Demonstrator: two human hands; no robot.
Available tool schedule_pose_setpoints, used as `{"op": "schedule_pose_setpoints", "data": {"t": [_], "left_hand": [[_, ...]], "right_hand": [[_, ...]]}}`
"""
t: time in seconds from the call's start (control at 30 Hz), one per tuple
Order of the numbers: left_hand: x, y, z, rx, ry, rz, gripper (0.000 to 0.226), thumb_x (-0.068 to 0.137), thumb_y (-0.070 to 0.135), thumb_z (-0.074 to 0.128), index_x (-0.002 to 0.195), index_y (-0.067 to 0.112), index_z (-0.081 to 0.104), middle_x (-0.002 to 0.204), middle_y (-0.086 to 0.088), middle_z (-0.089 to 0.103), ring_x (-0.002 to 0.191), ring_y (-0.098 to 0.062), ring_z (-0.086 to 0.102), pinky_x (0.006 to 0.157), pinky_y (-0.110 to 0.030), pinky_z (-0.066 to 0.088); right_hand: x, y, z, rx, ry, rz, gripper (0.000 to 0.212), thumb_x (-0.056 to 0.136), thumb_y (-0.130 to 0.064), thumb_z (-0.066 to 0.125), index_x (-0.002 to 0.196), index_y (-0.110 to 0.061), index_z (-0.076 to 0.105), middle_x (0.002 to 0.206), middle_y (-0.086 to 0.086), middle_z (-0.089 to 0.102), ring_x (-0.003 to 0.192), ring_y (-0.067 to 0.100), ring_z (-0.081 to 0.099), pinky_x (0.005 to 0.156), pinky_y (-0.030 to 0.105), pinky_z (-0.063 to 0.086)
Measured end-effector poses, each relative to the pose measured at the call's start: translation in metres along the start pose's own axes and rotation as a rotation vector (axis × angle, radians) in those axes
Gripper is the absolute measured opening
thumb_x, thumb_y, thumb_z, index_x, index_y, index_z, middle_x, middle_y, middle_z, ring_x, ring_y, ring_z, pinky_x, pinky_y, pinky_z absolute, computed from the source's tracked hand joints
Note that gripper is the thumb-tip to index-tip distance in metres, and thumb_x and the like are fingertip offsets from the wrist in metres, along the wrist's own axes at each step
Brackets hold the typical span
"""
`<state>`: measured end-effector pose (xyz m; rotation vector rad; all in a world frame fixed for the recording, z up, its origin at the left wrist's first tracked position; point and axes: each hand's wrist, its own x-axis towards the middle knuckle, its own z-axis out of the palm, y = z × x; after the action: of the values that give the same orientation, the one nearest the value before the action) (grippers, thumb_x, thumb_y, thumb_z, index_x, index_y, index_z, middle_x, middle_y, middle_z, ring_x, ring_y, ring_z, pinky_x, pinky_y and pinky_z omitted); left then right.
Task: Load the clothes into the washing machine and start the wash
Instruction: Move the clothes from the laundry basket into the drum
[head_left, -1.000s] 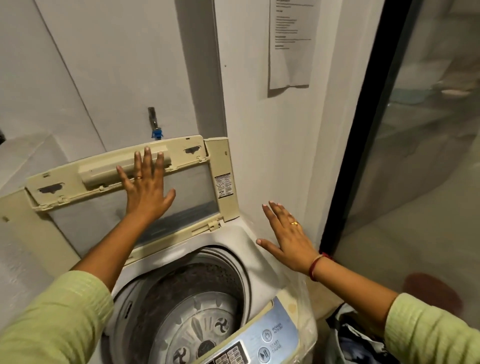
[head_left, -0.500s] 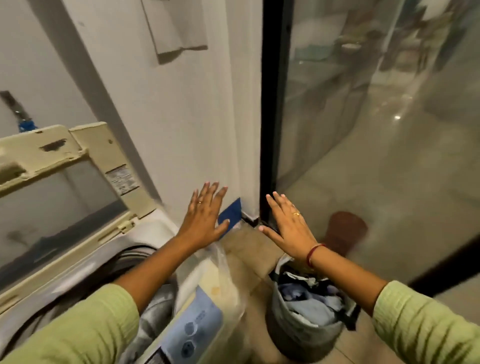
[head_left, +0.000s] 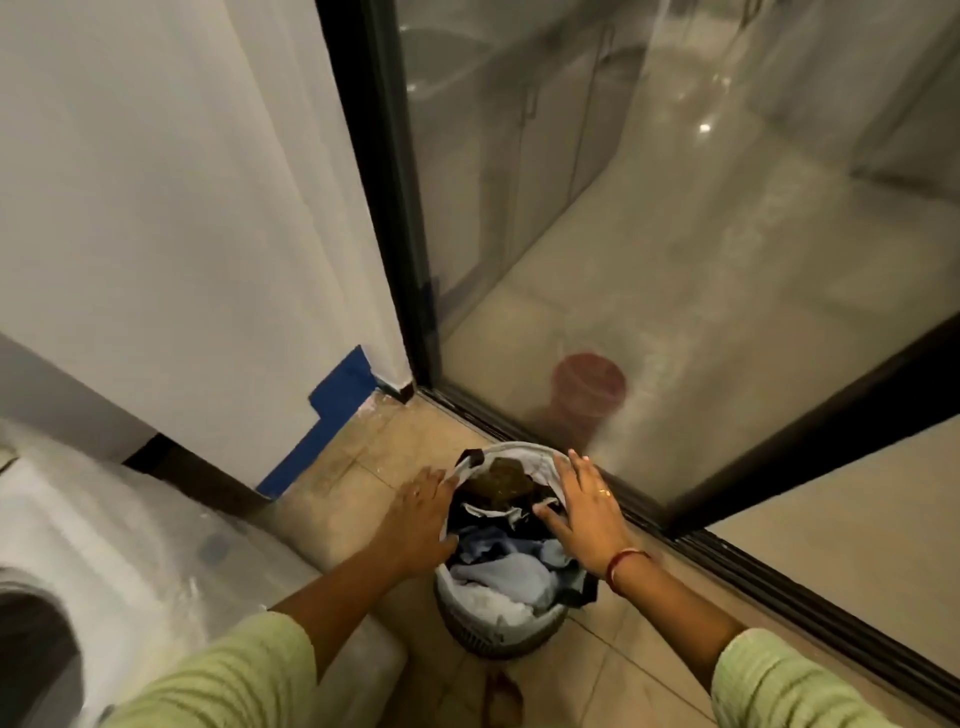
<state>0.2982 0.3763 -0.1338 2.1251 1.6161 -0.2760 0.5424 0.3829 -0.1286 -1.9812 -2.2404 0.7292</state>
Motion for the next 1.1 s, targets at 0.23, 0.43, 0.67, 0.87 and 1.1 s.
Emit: {"op": "schedule_pose_setpoints", "data": {"t": [0.23, 0.43, 0.67, 0.87, 1.1], "left_hand": [[0.041, 0.018, 0.076, -0.059, -0.213, -0.006, 0.09, 0.078, 0.058, 0.031, 0.151, 0.012, 0.006, 0.158, -0.012, 0.008, 0.147, -0.026, 0.009, 0.119, -0.038, 0.013], [0.08, 0.015, 0.136, -0.207, -0.257, -0.055, 0.077, 0.094, 0.04, 0.046, 0.151, 0.012, 0.002, 0.159, -0.009, 0.002, 0.148, -0.024, 0.006, 0.119, -0.036, 0.015], [0.14, 0.001, 0.252, -0.345, -0.226, -0.104, 0.078, 0.091, 0.034, 0.052, 0.15, 0.013, 0.004, 0.158, -0.009, 0.008, 0.147, -0.024, 0.008, 0.119, -0.037, 0.017], [0.169, -0.024, 0.319, -0.306, -0.195, -0.185, 0.078, 0.089, 0.035, 0.054, 0.15, 0.018, 0.008, 0.158, -0.009, 0.004, 0.145, -0.029, 0.012, 0.116, -0.039, 0.023], [0.156, -0.029, 0.283, -0.36, -0.221, -0.174, 0.074, 0.087, 0.032, 0.058, 0.148, 0.017, 0.018, 0.154, -0.009, 0.016, 0.142, -0.029, 0.023, 0.114, -0.038, 0.027]], "right_hand": [[0.014, 0.052, 0.057, 0.004, -0.185, 0.046, 0.067, 0.093, -0.046, 0.046, 0.148, -0.018, 0.022, 0.156, 0.009, 0.016, 0.145, 0.026, 0.014, 0.118, 0.037, 0.018], [0.046, 0.08, 0.134, 0.07, -0.403, 0.09, 0.057, 0.095, -0.038, 0.047, 0.144, -0.013, 0.031, 0.147, 0.012, 0.037, 0.134, 0.029, 0.037, 0.11, 0.035, 0.033], [0.105, 0.122, 0.272, 0.013, -0.611, 0.197, 0.068, 0.092, -0.033, 0.051, 0.148, -0.009, 0.019, 0.15, 0.018, 0.031, 0.134, 0.032, 0.037, 0.11, 0.041, 0.032], [0.132, 0.142, 0.353, -0.188, -0.537, 0.323, 0.05, 0.093, -0.028, 0.046, 0.141, -0.019, 0.037, 0.148, 0.011, 0.029, 0.136, 0.032, 0.028, 0.114, 0.058, 0.012], [0.112, 0.114, 0.314, 0.35, -0.442, 0.313, 0.033, 0.092, -0.024, 0.054, 0.119, -0.005, 0.053, 0.116, 0.019, 0.06, 0.109, 0.034, 0.056, 0.089, 0.035, 0.044]]}}
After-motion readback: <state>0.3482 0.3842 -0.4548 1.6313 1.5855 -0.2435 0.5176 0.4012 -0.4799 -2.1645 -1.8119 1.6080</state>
